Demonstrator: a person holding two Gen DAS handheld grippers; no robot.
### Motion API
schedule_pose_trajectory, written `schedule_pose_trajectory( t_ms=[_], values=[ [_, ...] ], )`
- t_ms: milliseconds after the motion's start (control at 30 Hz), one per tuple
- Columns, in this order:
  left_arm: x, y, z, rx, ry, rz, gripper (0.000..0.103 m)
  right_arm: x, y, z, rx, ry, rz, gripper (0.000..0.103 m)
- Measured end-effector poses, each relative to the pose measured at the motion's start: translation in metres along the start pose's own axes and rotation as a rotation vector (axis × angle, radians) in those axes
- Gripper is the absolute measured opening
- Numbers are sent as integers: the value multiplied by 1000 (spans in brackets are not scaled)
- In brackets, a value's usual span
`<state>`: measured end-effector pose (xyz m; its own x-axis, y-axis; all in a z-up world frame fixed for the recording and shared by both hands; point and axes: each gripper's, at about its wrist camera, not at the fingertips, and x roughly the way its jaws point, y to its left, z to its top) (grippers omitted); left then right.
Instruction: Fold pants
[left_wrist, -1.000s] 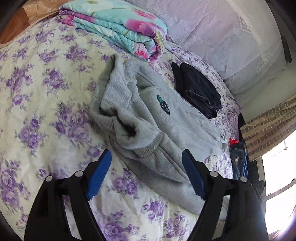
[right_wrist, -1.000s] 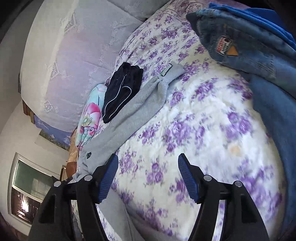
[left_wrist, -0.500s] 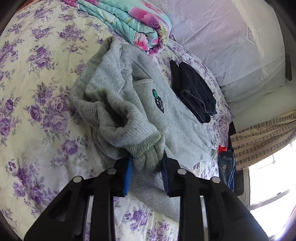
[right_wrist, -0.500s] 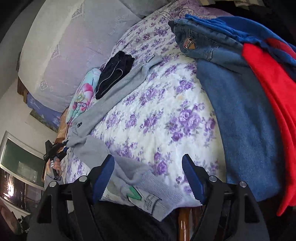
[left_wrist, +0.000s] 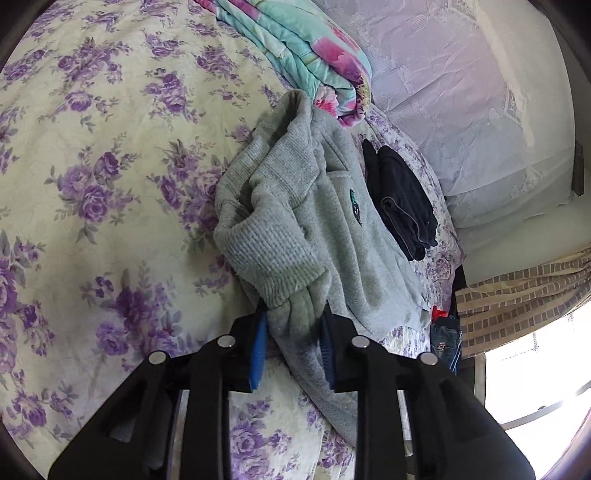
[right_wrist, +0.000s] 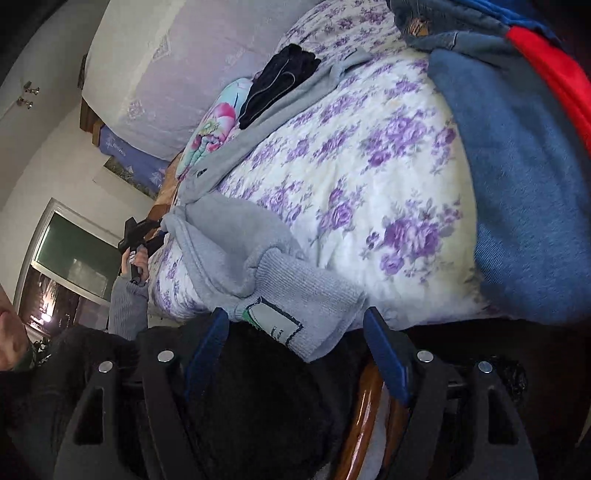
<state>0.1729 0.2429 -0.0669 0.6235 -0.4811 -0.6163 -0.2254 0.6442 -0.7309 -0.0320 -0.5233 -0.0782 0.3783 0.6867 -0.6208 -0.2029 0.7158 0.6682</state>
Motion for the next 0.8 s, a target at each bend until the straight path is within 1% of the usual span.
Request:
schedule_pose_trajectory(
  t_ms=[100,133,200,267,367,400,433,467,500,533,567,600,667,700,767,800],
  values=[
    [-5,12,-2,-23,-6,-3,24,13,-20,-9,76,17,45,76],
    [-6,16,-4,-32,-5,0,24,16,-28,-12,103,16,74,76],
    [-7,22,-6,-38,-2,6,24,22,-44,-21,176,-8,178,78],
    [-8,26,-9,-42,-3,11,24,27,-53,-30,225,-37,282,79],
    [-8,30,-10,-49,-3,10,24,41,-57,-37,267,-56,391,81],
    [-8,30,-11,-48,-4,11,24,47,-56,-38,276,-48,386,81],
    [-8,31,-12,-47,-5,11,24,53,-56,-38,279,-35,362,81],
    [-8,30,-12,-43,-7,13,24,59,-57,-39,283,-23,342,76],
    [-9,30,-13,-41,-9,14,24,63,-57,-39,284,-30,330,62],
    [-8,31,-14,-41,-10,13,24,66,-58,-38,277,-43,327,54],
    [-8,31,-14,-43,-9,12,24,66,-56,-36,258,-61,327,42],
    [-8,32,-14,-48,-8,10,24,65,-53,-35,230,-84,320,27],
    [-9,34,-15,-57,-5,10,24,54,-38,-27,150,-134,301,19],
    [-10,33,-16,-54,-7,15,24,46,-27,-21,107,-163,307,15],
    [-12,25,-15,-25,-11,34,23,23,1,-3,8,-247,334,13],
    [-13,20,-14,-14,-15,36,23,14,14,9,-24,-284,320,13]
  ],
)
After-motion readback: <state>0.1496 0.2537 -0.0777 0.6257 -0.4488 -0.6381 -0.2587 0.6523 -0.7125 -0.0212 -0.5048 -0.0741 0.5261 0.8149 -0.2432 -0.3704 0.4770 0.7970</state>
